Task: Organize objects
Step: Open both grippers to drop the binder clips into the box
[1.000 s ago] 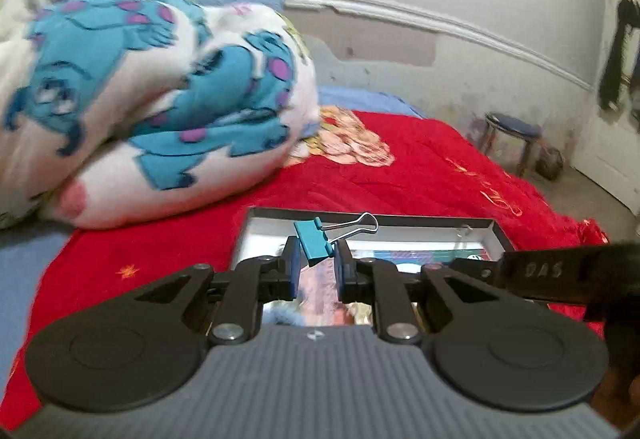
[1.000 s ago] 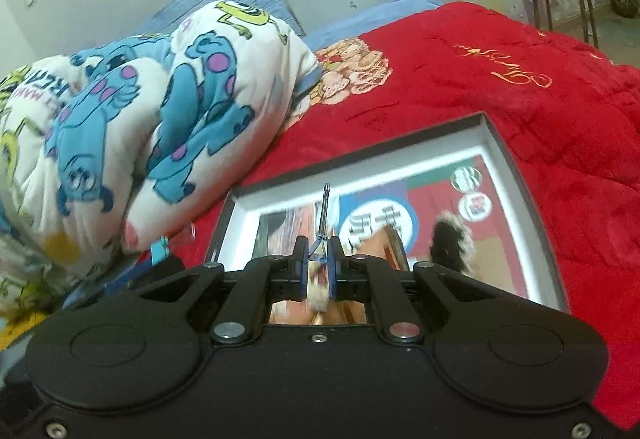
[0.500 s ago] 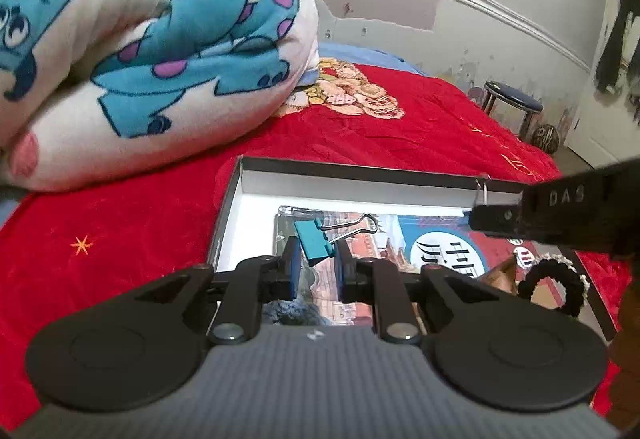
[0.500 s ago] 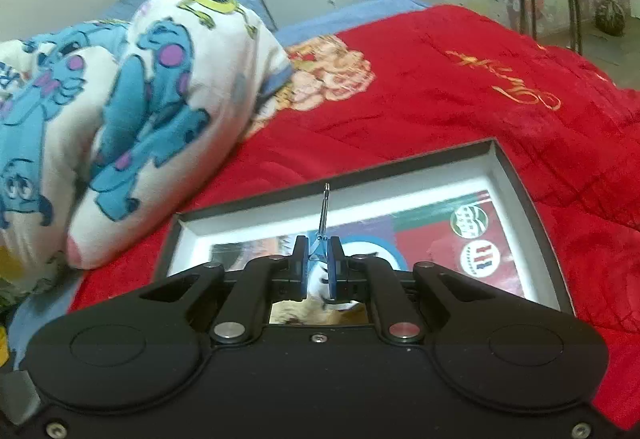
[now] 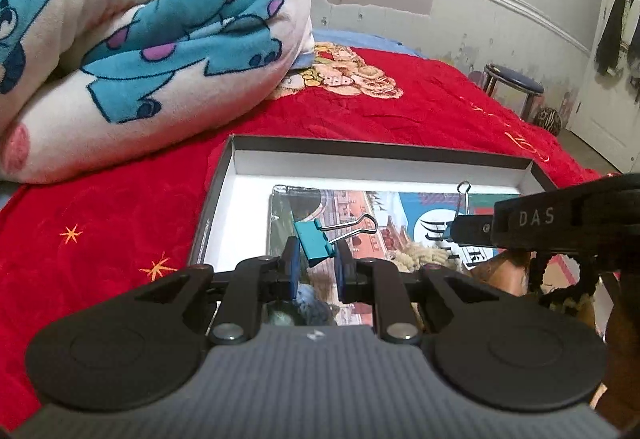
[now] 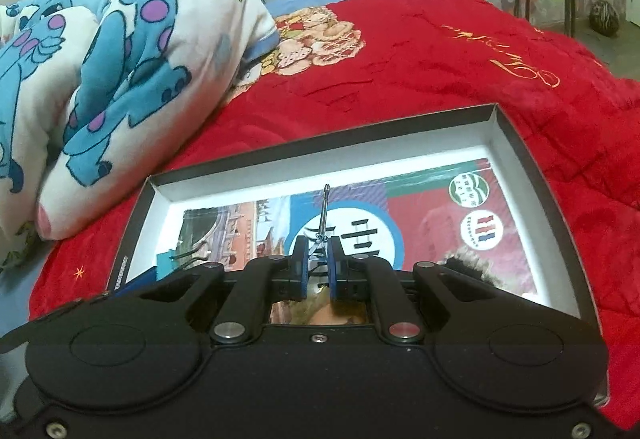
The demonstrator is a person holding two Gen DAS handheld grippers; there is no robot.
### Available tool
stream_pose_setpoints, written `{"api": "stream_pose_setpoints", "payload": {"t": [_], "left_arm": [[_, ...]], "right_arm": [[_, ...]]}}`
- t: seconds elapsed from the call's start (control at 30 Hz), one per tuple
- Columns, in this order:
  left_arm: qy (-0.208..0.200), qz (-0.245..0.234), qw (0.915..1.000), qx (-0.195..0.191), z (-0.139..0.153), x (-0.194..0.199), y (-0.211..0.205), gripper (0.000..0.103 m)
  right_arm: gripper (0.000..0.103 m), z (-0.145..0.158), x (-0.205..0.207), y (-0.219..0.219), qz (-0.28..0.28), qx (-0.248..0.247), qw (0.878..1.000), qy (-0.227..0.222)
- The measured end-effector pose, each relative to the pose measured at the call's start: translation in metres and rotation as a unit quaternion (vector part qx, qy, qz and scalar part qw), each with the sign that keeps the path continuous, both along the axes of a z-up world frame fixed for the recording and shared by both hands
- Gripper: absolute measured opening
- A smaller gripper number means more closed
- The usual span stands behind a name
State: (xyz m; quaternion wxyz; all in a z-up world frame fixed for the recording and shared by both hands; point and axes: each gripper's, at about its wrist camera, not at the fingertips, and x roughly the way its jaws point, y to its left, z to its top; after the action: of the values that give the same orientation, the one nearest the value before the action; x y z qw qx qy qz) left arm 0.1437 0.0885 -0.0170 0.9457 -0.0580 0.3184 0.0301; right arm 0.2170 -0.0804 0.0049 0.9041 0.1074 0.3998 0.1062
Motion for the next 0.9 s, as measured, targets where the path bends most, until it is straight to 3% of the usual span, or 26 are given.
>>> {"api": "stream_pose_setpoints", "payload": {"t": [0.13,0.17,0.33,0.47,0.6,0.67,0.77,0.9], "left_arm": [[0.003,-0.003,1.0000,0.000,-0.003,0.001,-0.001,0.023],[0.005,-0.005,1.0000,-0.004,-0.004,0.001,-0.001,0.037],[-0.001,-0.012,0.9999,0.000,-0.004,0.000,-0.001,0.048],[-0.018,-0.022,0.9994,-0.019,0.006,-0.006,0.004,0.079],[-0.044,-0.017,0.9983,-0.033,0.017,-0.015,0.009,0.090],[-0.062,-0.016,0.9974,-0.034,0.023,-0.021,0.009,0.101],[-0.089,-0.010,0.9954,-0.033,0.029,-0.029,0.007,0.103],[-0.109,-0.001,0.9938,-0.025,0.030,-0.039,-0.002,0.103]], "right_arm": [[0.010,0.000,-0.003,0.002,0.004,0.001,1.000,0.001],[0.011,0.000,-0.003,0.002,0.005,0.006,1.000,0.002],[0.022,0.002,-0.004,-0.002,0.004,0.028,1.000,0.000],[0.043,0.015,-0.009,-0.008,0.001,0.048,0.999,-0.021],[0.055,0.035,-0.020,-0.015,-0.001,0.078,0.996,-0.048],[0.071,0.045,-0.028,-0.018,0.005,0.087,0.994,-0.060],[0.094,0.061,-0.044,-0.023,0.012,0.087,0.992,-0.093],[0.103,0.074,-0.067,-0.031,0.014,0.077,0.989,-0.127]]}}
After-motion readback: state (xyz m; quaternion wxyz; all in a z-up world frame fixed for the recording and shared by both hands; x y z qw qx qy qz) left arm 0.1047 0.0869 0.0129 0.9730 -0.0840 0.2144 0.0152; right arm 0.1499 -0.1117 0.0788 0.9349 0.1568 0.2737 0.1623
